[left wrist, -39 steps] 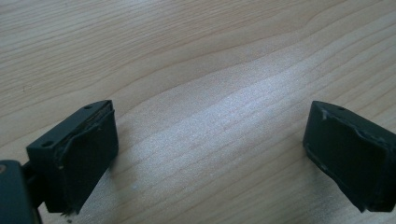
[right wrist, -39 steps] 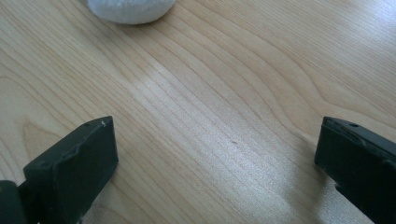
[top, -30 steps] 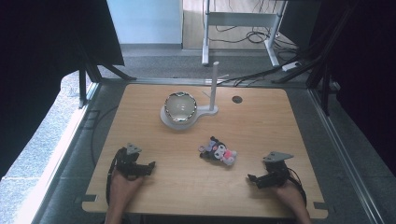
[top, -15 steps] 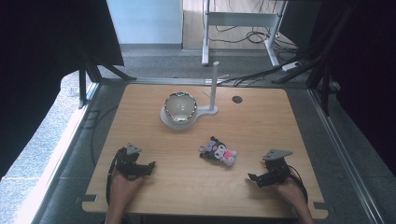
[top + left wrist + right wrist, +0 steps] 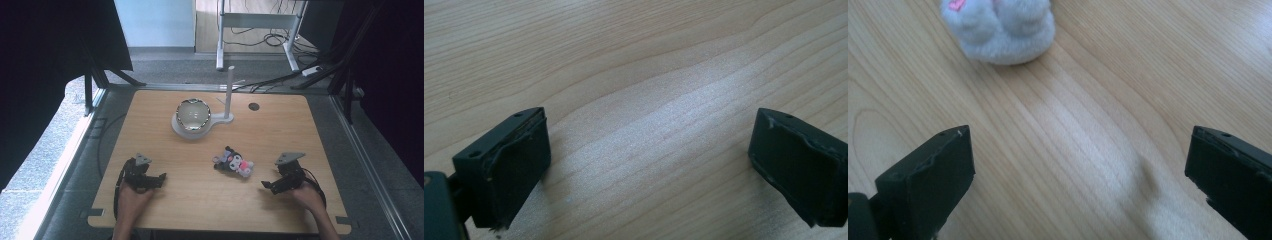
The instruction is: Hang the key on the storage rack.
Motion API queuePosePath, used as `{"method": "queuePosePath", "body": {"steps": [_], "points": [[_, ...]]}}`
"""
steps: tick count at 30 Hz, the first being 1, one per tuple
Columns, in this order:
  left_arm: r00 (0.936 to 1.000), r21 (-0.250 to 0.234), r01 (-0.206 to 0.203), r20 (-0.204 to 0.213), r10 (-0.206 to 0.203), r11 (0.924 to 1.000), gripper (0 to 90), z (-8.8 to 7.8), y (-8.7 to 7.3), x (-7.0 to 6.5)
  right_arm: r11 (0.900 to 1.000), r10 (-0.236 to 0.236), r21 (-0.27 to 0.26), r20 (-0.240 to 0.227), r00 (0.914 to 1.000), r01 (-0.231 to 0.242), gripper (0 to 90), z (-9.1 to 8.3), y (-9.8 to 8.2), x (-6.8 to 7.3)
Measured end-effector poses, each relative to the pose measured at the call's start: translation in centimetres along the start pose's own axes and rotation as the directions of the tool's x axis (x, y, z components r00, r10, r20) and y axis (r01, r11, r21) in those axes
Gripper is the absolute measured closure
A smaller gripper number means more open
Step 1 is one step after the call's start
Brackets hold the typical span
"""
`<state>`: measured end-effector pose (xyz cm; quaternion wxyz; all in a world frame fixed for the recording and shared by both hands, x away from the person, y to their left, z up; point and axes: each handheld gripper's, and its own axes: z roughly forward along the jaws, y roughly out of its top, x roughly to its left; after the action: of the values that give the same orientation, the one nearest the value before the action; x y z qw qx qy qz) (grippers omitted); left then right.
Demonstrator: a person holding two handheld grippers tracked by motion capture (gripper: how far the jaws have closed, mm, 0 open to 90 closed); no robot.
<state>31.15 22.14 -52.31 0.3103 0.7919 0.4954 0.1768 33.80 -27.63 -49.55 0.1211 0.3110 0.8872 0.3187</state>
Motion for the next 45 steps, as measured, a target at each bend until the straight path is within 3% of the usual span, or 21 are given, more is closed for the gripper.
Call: {"method": "queuePosePath", "body": {"steps": [17, 25, 36, 45], "points": [[1.0, -0.001, 0.0, 0.0, 0.0, 1.0, 3.4, 0.0, 0.0, 0.0, 0.997, -0.009, 0.081, -0.052, 0.9986, 0.013, 2.4, 1.9, 3.5, -0.2], [1.0, 0.0, 0.0, 0.0, 0.0, 1.0, 3.4, 0.0, 0.0, 0.0, 0.99, -0.045, 0.134, -0.067, 0.9968, 0.053, 3.1, 2.6, 5.0, 0.3], [1.0, 0.001, 0.0, 0.0, 0.0, 1.0, 3.4, 0.0, 0.0, 0.0, 0.973, -0.091, 0.201, -0.095, 0.9913, 0.109, 3.3, 3.7, 7.2, 1.0], [1.0, 0.0, -0.001, 0.0, 0.001, 1.0, 3.4, 0.0, 0.0, 0.0, 0.948, -0.132, 0.274, -0.126, 0.9832, 0.162, 3.3, 5.0, 9.4, 1.5]]}}
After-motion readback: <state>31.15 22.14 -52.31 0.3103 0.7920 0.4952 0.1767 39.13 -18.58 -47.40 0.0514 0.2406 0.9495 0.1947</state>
